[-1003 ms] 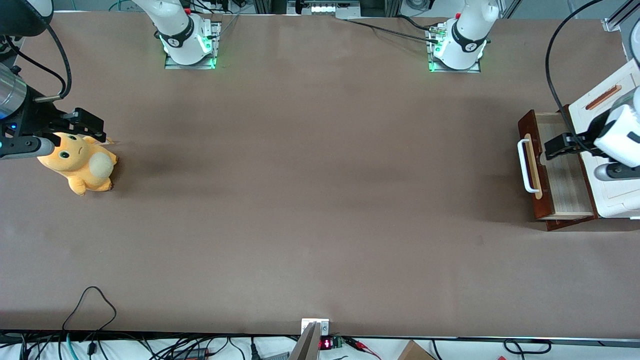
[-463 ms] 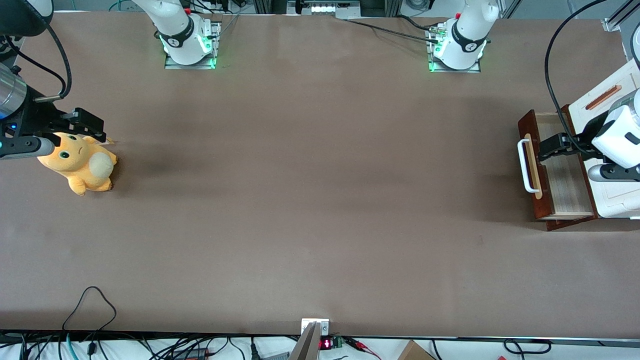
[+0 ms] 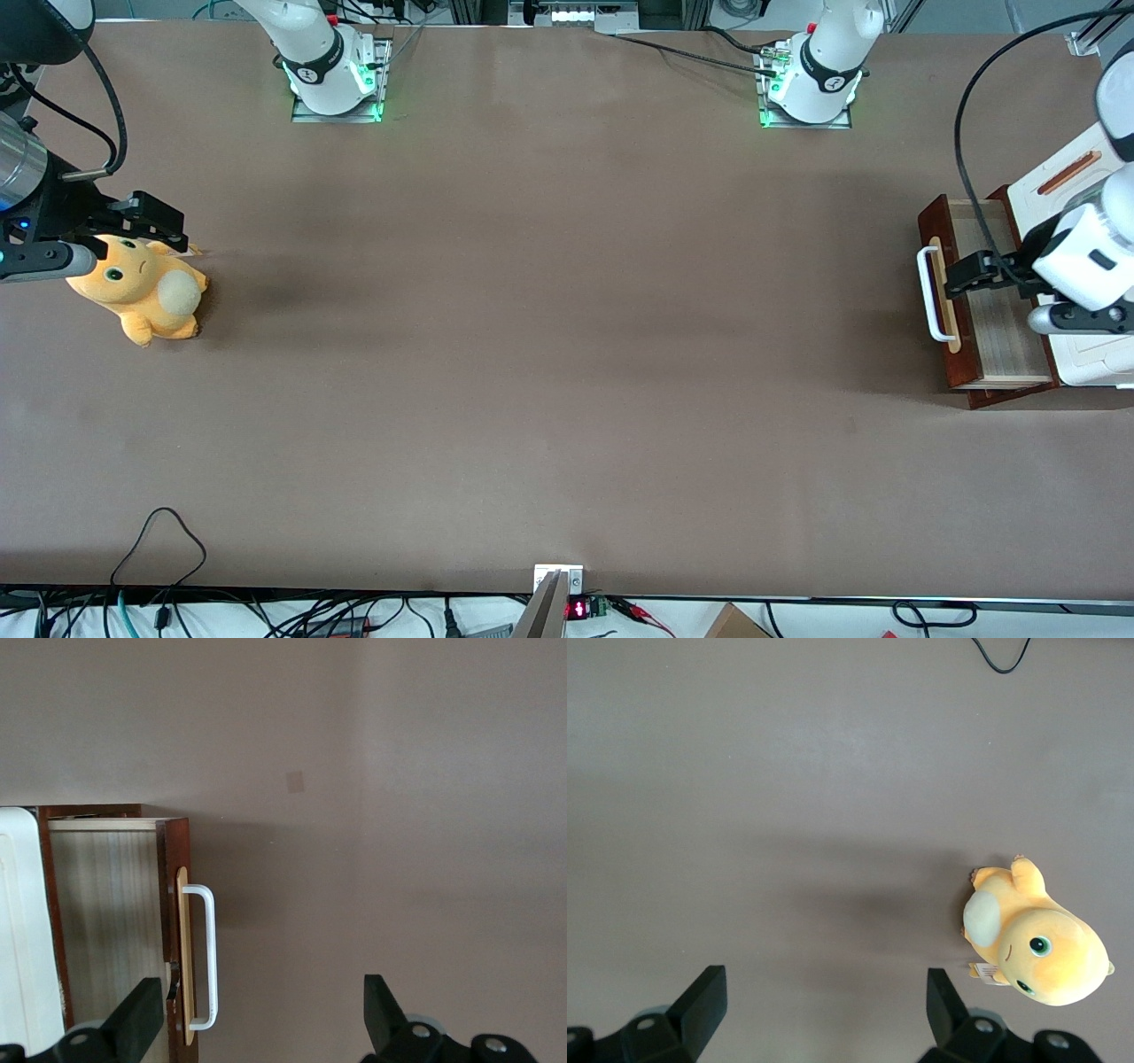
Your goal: Open lower drawer with left arm only
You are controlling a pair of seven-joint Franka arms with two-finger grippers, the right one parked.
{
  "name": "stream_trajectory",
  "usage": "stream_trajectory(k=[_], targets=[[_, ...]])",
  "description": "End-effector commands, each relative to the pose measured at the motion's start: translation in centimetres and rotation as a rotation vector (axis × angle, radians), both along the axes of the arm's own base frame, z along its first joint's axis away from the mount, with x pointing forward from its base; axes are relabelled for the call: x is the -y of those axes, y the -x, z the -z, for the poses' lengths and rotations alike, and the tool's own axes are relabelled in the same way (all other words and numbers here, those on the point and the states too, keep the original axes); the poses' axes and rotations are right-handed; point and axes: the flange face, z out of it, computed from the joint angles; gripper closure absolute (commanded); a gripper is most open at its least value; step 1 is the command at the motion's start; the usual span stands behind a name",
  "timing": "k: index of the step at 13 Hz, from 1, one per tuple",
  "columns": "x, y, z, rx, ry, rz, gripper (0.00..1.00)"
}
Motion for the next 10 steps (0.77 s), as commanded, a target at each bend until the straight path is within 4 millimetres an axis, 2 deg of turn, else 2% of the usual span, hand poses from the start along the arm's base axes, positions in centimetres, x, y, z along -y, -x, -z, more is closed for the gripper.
stream_trajectory(k=[1, 4, 8, 10], targets=[[0.4, 2.0, -1.9, 0.032, 0.010, 0.015, 0.00], [0.5, 2.3, -4.5, 0.063, 0.010, 0.015, 0.00], [0.8, 2.0, -4.7, 0.066, 0.011, 0.018, 0.00], [0.5, 1.9, -6.0, 0.090, 0.013, 0.010, 0.00]])
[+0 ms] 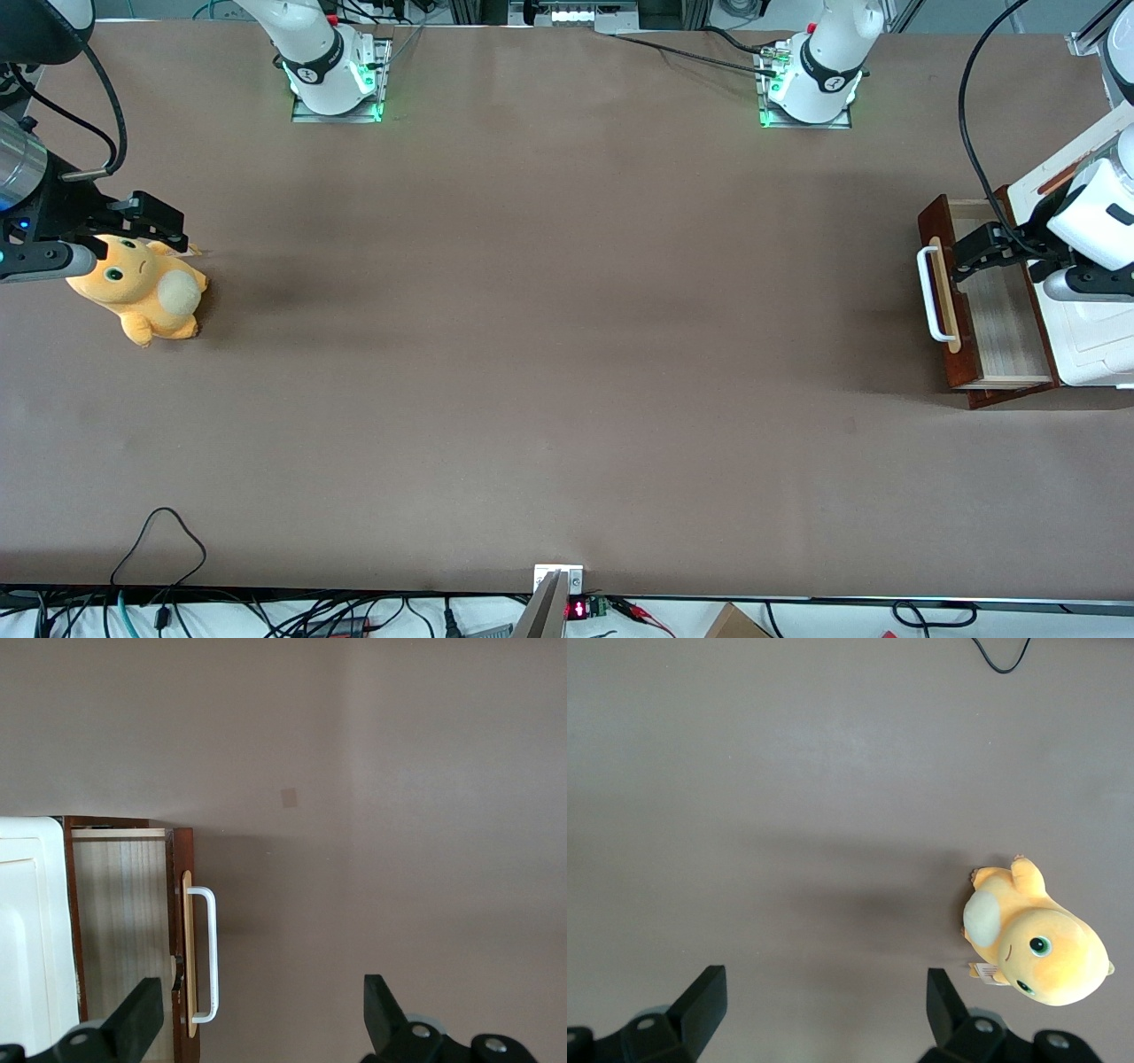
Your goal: Open lower drawer with left arm only
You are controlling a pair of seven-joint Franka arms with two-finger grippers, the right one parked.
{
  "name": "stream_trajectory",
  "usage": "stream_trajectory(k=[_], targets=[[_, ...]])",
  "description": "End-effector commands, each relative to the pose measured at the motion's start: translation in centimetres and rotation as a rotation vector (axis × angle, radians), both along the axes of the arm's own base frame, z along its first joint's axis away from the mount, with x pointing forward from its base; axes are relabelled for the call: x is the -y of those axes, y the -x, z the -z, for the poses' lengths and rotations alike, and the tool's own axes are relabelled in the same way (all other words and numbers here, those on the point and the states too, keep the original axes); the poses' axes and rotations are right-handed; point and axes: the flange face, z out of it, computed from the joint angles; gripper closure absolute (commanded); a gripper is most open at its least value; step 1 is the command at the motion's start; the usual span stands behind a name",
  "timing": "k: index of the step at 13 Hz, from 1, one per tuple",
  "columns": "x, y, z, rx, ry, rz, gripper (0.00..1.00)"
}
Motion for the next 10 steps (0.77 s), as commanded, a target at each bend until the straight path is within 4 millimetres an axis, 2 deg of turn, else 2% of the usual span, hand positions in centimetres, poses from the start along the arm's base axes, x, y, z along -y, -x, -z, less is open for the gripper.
stream_trajectory(k=[1, 7, 10], targets=[[-0.2, 0.1, -1.7, 0.013, 0.014, 0.000, 0.00], [-0.4, -0.1, -3.0, 0.042, 0.024, -0.004, 0.00], [-0.4, -0.1, -3.0, 0.042, 0.022, -0.002, 0.00]])
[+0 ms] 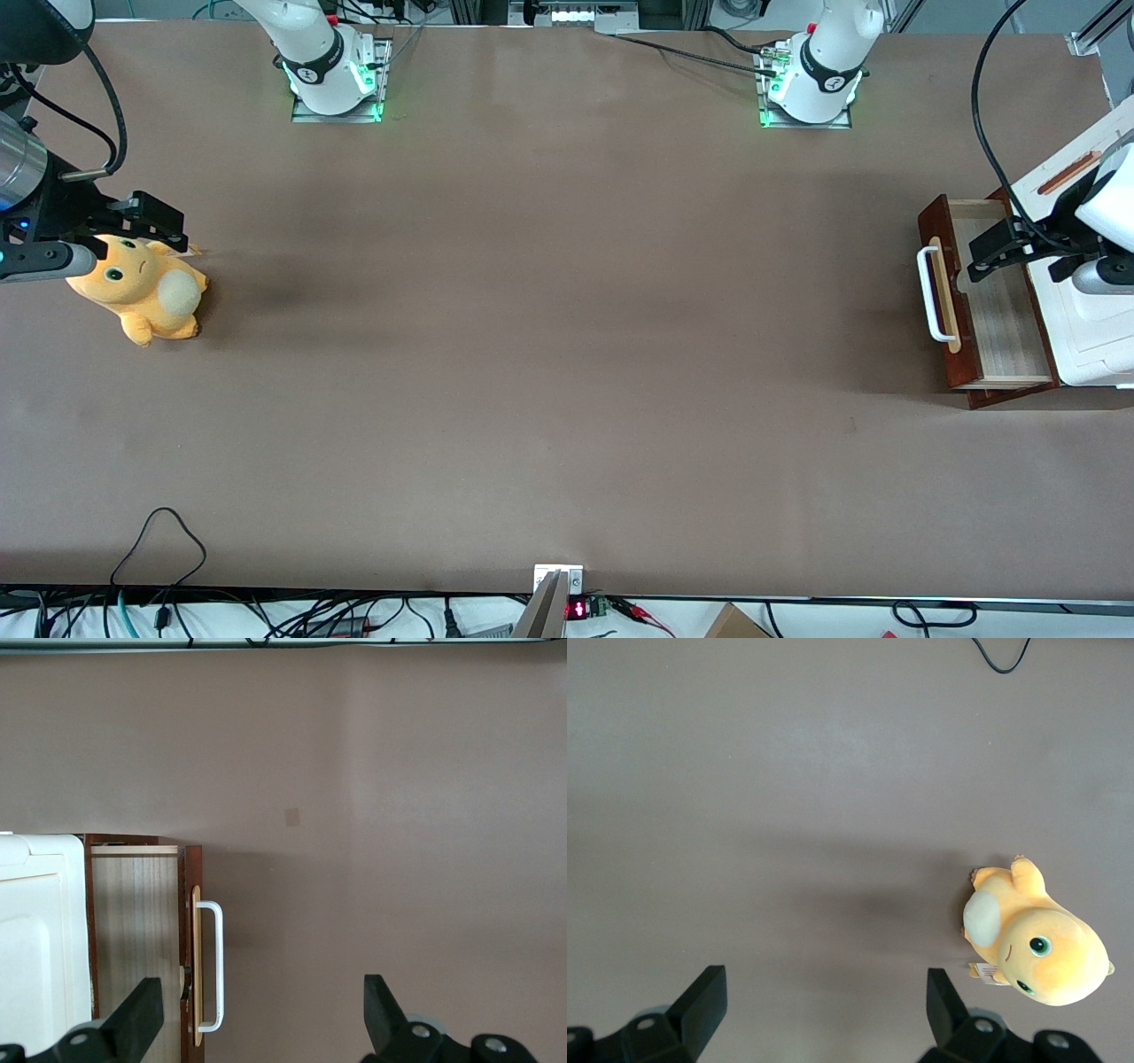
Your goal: Open lower drawer with left arm only
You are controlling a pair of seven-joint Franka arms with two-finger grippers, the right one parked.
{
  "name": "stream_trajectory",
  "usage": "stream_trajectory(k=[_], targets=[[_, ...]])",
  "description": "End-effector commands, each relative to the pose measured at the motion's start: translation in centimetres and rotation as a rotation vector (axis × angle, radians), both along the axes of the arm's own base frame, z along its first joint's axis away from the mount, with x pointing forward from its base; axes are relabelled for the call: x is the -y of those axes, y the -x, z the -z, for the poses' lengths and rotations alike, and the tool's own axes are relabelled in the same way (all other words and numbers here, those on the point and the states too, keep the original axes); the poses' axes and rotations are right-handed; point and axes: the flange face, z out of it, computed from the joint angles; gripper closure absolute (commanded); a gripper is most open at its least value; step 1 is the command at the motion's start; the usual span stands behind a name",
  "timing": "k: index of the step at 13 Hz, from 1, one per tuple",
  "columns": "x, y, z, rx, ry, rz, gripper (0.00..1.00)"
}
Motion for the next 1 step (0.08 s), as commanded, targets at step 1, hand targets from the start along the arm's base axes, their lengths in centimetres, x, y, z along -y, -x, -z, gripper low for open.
stream_trajectory(k=[1], targets=[[-0.08, 0.06, -0.70, -0.003, 0.022, 0.005, 0.00]])
